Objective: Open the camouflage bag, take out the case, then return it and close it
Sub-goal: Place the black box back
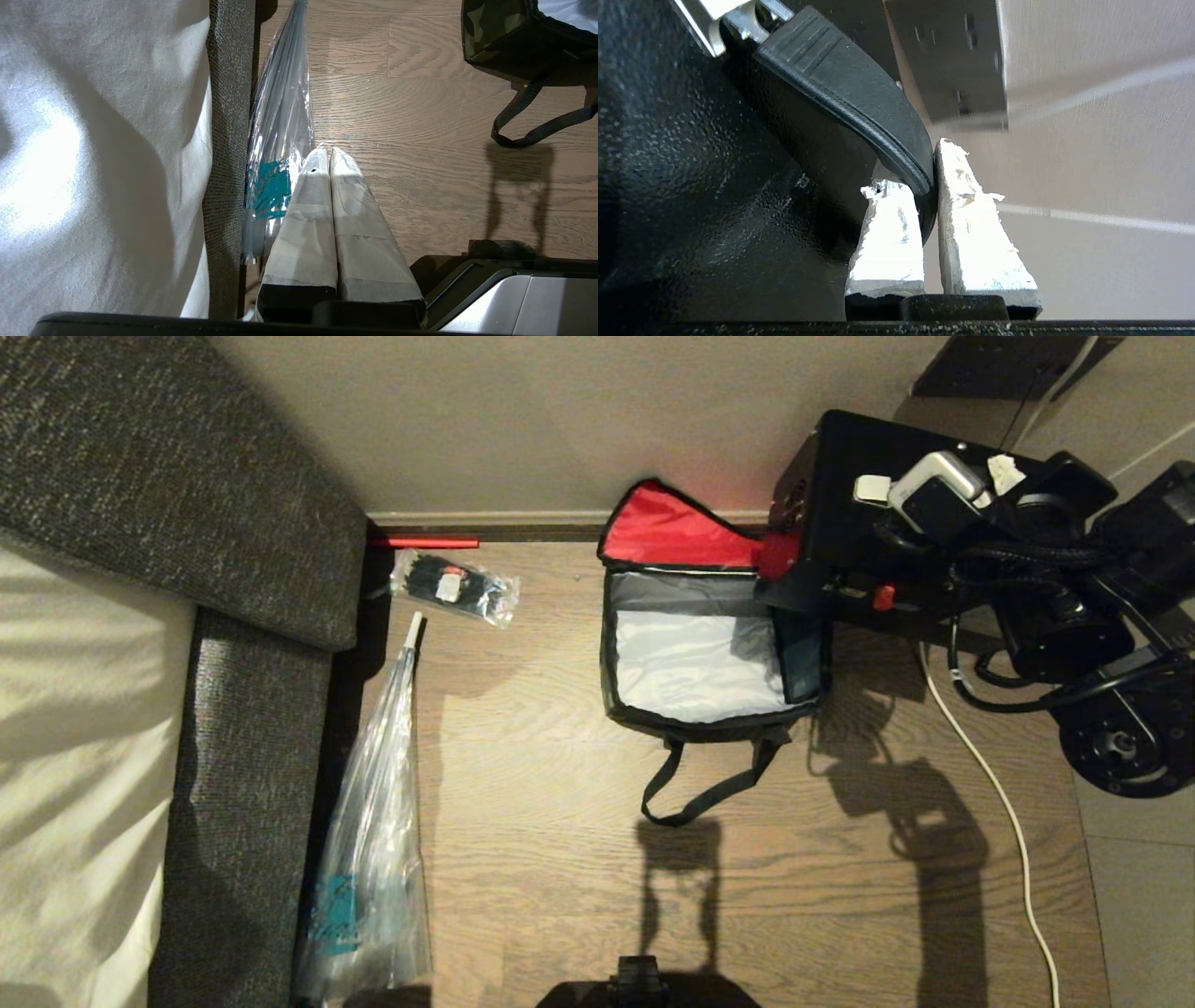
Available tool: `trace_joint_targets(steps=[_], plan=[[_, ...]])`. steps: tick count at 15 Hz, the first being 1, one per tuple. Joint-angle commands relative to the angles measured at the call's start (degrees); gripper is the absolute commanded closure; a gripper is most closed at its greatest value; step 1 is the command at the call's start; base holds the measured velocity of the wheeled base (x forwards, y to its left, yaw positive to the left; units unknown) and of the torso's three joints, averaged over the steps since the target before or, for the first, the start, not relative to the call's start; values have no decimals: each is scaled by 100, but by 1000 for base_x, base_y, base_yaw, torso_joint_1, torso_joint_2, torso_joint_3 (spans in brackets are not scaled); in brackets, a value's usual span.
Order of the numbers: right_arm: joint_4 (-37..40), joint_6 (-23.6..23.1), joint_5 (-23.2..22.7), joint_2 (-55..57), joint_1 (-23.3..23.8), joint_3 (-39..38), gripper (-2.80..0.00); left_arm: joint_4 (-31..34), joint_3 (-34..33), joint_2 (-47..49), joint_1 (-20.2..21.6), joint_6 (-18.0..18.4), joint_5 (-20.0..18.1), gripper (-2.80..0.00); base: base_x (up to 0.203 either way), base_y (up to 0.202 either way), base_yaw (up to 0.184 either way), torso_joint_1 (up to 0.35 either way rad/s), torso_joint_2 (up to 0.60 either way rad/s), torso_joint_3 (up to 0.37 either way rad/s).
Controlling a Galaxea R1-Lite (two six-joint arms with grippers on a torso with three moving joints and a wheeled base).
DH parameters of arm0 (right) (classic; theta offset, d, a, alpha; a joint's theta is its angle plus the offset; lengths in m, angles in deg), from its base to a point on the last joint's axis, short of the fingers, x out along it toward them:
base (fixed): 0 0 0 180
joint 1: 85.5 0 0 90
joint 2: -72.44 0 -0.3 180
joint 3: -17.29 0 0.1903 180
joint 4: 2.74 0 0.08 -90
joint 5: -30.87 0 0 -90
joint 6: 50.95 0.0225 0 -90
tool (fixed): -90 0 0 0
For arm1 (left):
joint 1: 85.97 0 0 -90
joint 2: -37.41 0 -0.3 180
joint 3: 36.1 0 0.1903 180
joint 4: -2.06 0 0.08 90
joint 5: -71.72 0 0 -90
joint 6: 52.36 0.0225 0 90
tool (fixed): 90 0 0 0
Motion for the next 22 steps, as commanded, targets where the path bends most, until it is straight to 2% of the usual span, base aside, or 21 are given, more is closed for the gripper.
trace_joint_targets(steps=[1,15,19,22], plan=[[-50,-106,7,-27,-218,13,0,-1,-9,7,1,0,1,0,0,0,0,0,0,0],[-56,-531,210,319,-1344,85,0,-1,-16,7,1,0,1,0,0,0,0,0,0,0],[-18,-752,423,447,-1717,495,0,-1,-9,7,1,0,1,0,0,0,0,0,0,0],[-19,-848,444,488,-1889,521,0,-1,-9,7,1,0,1,0,0,0,0,0,0,0]])
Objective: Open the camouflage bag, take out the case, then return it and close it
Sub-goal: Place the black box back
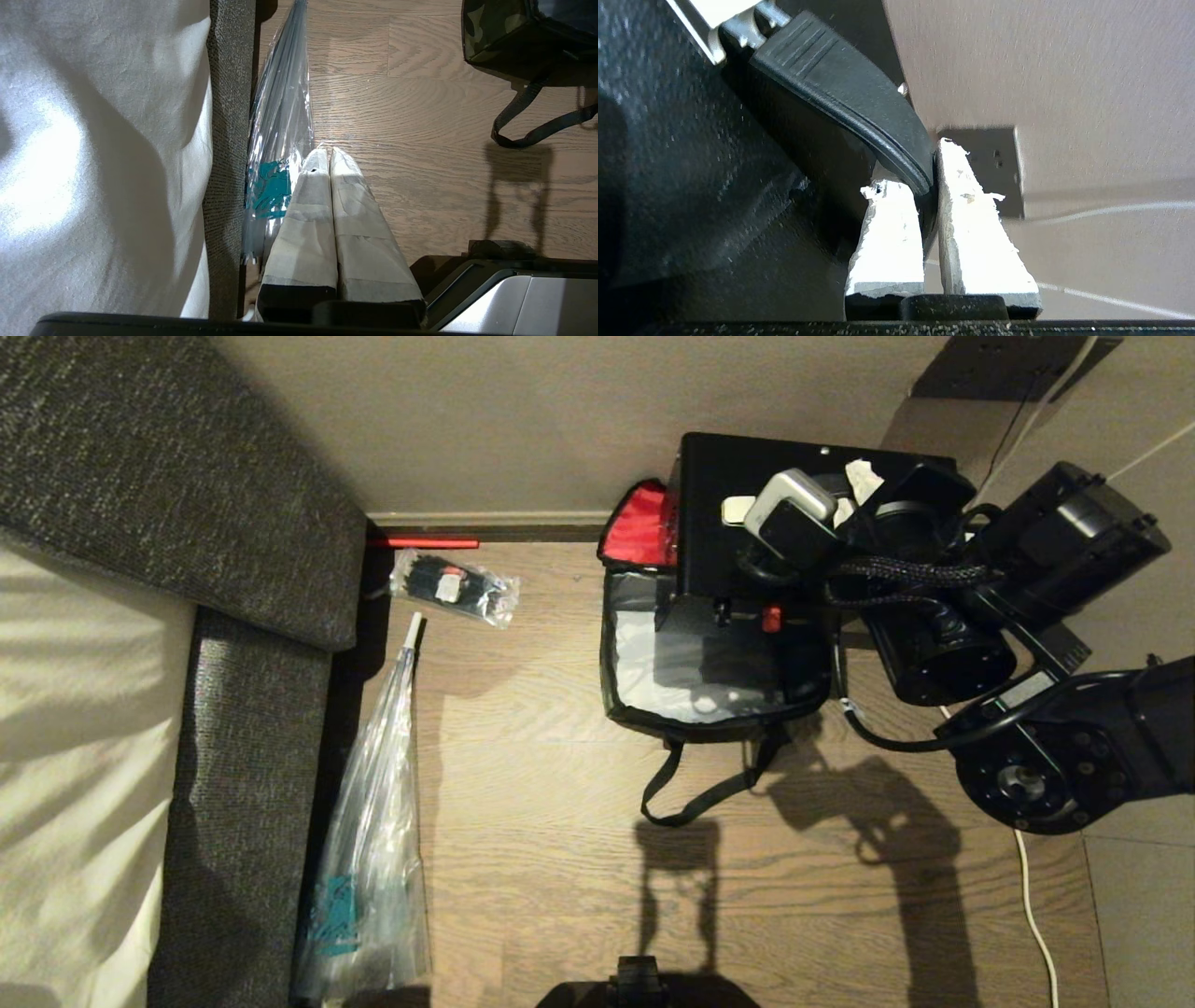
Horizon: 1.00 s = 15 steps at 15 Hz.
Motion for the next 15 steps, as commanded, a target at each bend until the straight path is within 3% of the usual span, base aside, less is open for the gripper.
trace_joint_targets(steps=[1,15], plan=[[-32,-53,64,84,-117,-18,0,-1,-9,7,1,0,0,0,0,0,0,0,0,0],[-129,-18,370,591,-258,-23,0,0,-9,7,1,0,0,0,0,0,0,0,0,0]])
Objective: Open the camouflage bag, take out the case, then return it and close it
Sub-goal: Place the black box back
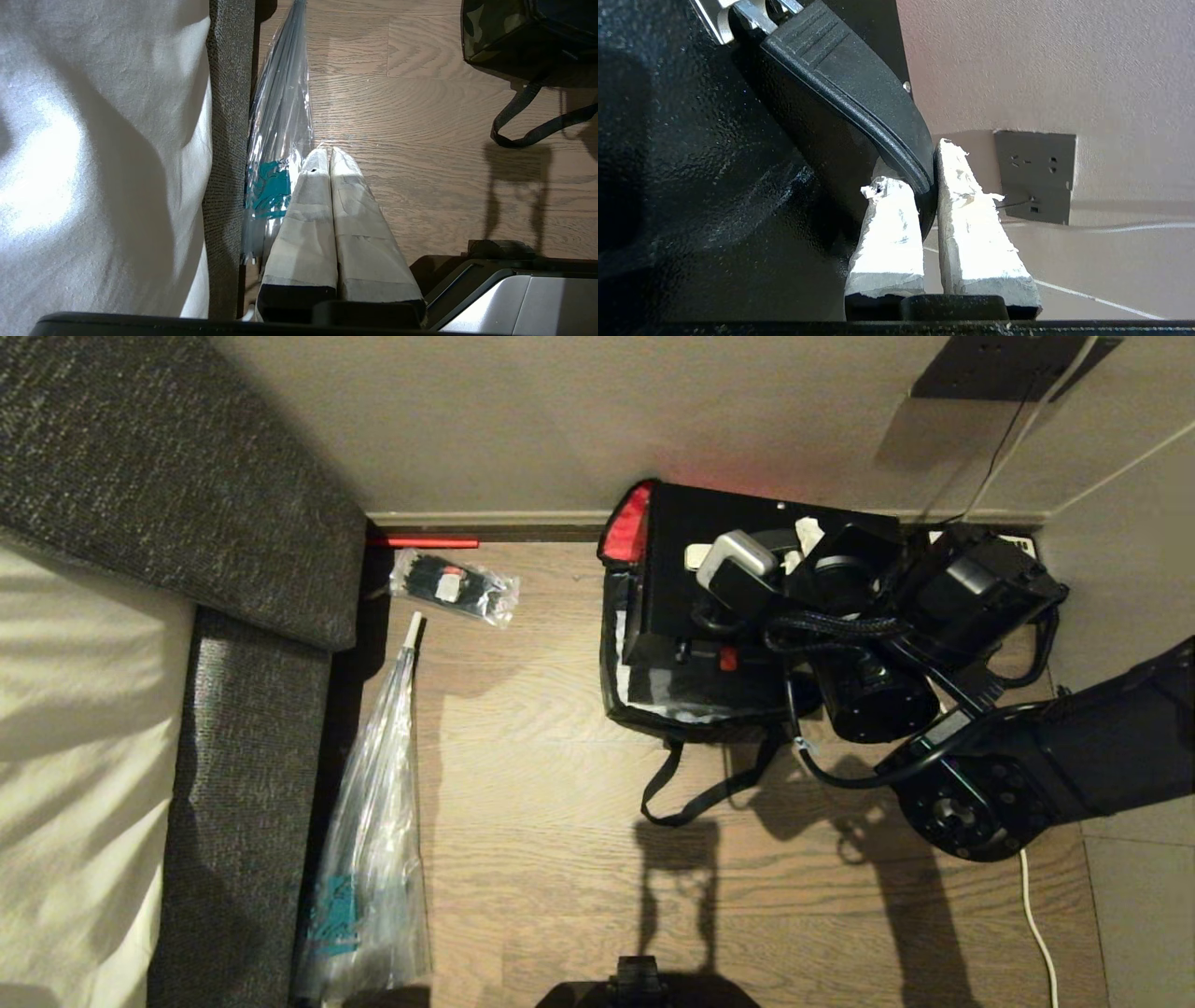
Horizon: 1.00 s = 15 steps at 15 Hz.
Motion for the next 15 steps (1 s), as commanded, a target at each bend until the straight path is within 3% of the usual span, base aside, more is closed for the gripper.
trace_joint_targets(steps=[1,15], plan=[[-36,-67,26,94,-62,105,0,1,-9,7,1,2,1,0,0,0,0,0,0,0],[-341,-15,147,684,-151,246,0,1,-18,7,1,2,1,0,0,0,0,0,0,0]])
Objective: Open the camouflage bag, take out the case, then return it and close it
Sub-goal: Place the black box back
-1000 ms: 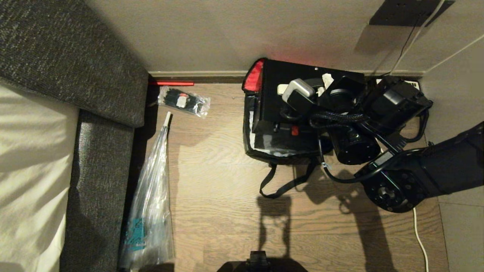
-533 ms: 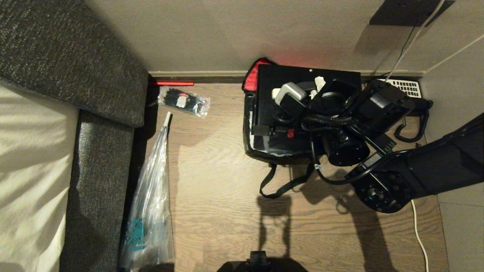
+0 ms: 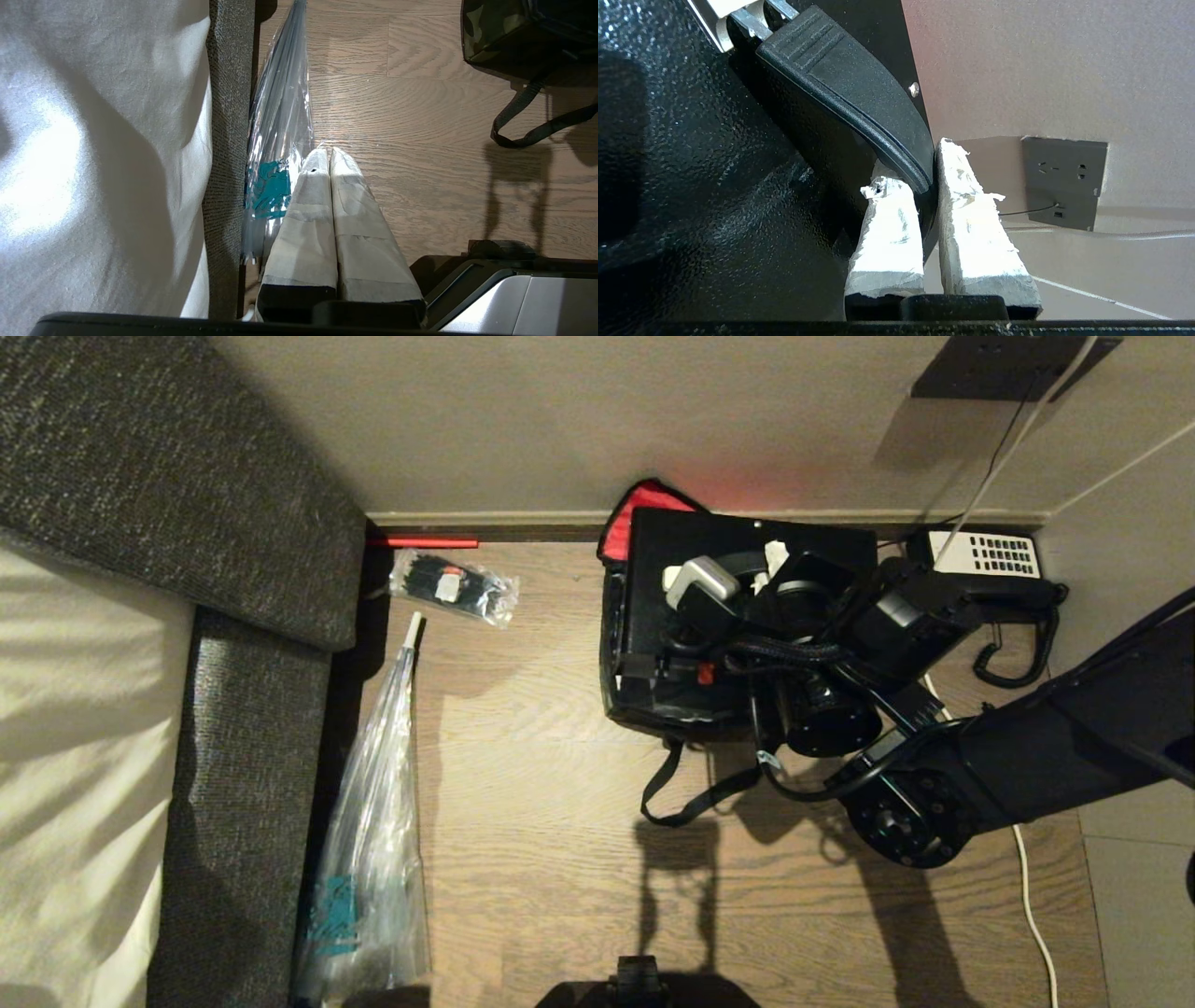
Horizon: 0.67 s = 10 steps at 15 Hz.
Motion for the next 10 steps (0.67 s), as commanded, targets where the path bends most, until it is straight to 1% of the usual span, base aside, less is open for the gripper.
trace_joint_targets(steps=[1,10], plan=[[-58,-48,14,135,7,6,0,0,-17,7,1,0,1,0,0,0,0,0,0,0],[-134,-48,5,152,191,-59,0,1,-9,7,1,0,1,0,0,0,0,0,0,0]])
